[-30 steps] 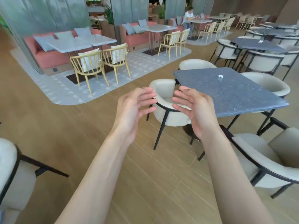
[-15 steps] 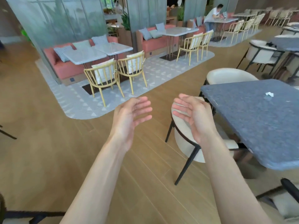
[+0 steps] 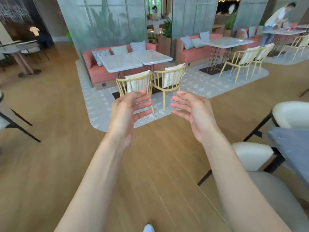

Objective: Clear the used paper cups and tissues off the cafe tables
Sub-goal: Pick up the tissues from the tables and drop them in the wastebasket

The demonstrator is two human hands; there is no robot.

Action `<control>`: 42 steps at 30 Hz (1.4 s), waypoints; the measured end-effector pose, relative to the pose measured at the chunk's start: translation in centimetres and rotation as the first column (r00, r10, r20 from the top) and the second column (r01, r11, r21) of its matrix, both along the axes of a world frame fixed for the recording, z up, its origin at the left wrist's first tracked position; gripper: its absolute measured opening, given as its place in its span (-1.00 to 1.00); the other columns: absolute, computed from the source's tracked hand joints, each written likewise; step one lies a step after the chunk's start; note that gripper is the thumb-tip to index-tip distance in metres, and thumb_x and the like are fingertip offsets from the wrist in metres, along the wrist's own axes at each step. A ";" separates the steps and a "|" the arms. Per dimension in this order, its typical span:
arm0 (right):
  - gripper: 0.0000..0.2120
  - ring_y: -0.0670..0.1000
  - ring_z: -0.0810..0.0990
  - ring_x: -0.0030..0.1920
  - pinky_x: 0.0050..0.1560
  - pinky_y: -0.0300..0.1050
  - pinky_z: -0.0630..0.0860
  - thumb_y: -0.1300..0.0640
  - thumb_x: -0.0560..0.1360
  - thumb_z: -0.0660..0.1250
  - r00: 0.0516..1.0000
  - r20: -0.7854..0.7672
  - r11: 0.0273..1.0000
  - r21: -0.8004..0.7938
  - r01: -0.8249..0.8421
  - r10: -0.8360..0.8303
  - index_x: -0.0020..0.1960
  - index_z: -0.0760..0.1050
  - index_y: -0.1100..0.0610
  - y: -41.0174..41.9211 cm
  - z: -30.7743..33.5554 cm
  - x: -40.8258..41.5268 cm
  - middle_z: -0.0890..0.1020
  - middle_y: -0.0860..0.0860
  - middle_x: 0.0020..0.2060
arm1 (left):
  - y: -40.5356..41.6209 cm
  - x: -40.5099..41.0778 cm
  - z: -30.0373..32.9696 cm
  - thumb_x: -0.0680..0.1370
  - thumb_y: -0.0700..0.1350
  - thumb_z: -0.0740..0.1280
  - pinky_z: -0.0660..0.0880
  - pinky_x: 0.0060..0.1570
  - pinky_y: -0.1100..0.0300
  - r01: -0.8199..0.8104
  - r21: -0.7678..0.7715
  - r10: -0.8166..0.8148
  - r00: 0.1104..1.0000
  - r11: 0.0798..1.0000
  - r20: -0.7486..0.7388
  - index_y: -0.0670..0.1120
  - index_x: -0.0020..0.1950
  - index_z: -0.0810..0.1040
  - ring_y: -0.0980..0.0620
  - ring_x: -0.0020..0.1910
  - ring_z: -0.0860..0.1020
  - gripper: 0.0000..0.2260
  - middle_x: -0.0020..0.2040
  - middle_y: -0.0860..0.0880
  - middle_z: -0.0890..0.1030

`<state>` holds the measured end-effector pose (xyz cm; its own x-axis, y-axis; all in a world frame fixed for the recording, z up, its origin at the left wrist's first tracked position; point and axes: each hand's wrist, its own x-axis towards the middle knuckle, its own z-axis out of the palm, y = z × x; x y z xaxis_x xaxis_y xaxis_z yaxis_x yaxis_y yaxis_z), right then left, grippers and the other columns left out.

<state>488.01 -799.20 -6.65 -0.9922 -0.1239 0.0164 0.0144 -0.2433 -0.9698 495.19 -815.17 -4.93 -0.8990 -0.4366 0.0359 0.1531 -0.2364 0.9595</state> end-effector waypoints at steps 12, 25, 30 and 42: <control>-0.86 0.11 0.71 0.07 0.15 0.06 0.65 0.22 0.59 0.29 0.967 0.061 0.969 0.010 0.248 -0.248 0.09 0.59 0.20 -2.2 1.6 -24.6 0.70 0.19 0.09 | -3.9 -28.8 1.4 0.61 -0.16 0.30 0.62 0.15 -0.06 0.217 0.021 -0.218 0.974 0.976 0.064 -0.21 0.11 0.64 -0.14 0.10 0.68 -0.81 0.10 -0.19 0.71; -0.81 0.12 0.71 0.06 0.10 0.05 0.67 0.18 0.59 0.29 0.896 0.030 0.892 -0.081 0.445 -0.444 0.14 0.58 0.21 9.9 1.9 -51.8 0.70 0.15 0.08 | 8.2 -59.6 2.8 0.61 -0.17 0.28 0.64 0.12 -0.05 0.446 -0.038 -0.445 0.895 0.894 0.018 -0.21 0.09 0.64 -0.08 0.05 0.70 -0.81 0.08 -0.18 0.71; -0.81 0.16 0.70 0.08 0.08 0.04 0.68 0.19 0.58 0.30 0.870 0.032 0.867 -0.074 0.493 -0.492 0.14 0.59 0.23 14.4 4.1 -61.8 0.70 0.18 0.09 | 13.2 -70.7 4.8 0.60 -0.18 0.28 0.64 0.12 -0.05 0.481 -0.041 -0.482 0.876 0.876 -0.010 -0.18 0.05 0.65 -0.12 0.08 0.69 -0.83 0.10 -0.20 0.70; -0.81 0.13 0.71 0.06 0.08 0.04 0.67 0.20 0.59 0.27 0.844 0.018 0.844 -0.027 0.536 -0.536 0.13 0.59 0.22 20.1 2.7 -84.7 0.71 0.16 0.08 | 18.9 -95.6 2.0 0.61 -0.17 0.28 0.65 0.07 -0.02 0.540 0.021 -0.540 0.841 0.841 -0.001 -0.16 0.06 0.65 -0.10 0.07 0.70 -0.83 0.08 -0.18 0.71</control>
<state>403.32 -779.05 -3.99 -0.9040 0.4276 0.0021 -0.1180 -0.2448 -0.9624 399.64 -796.24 -2.96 -0.9926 0.1179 0.0276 -0.0089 -0.2988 0.9543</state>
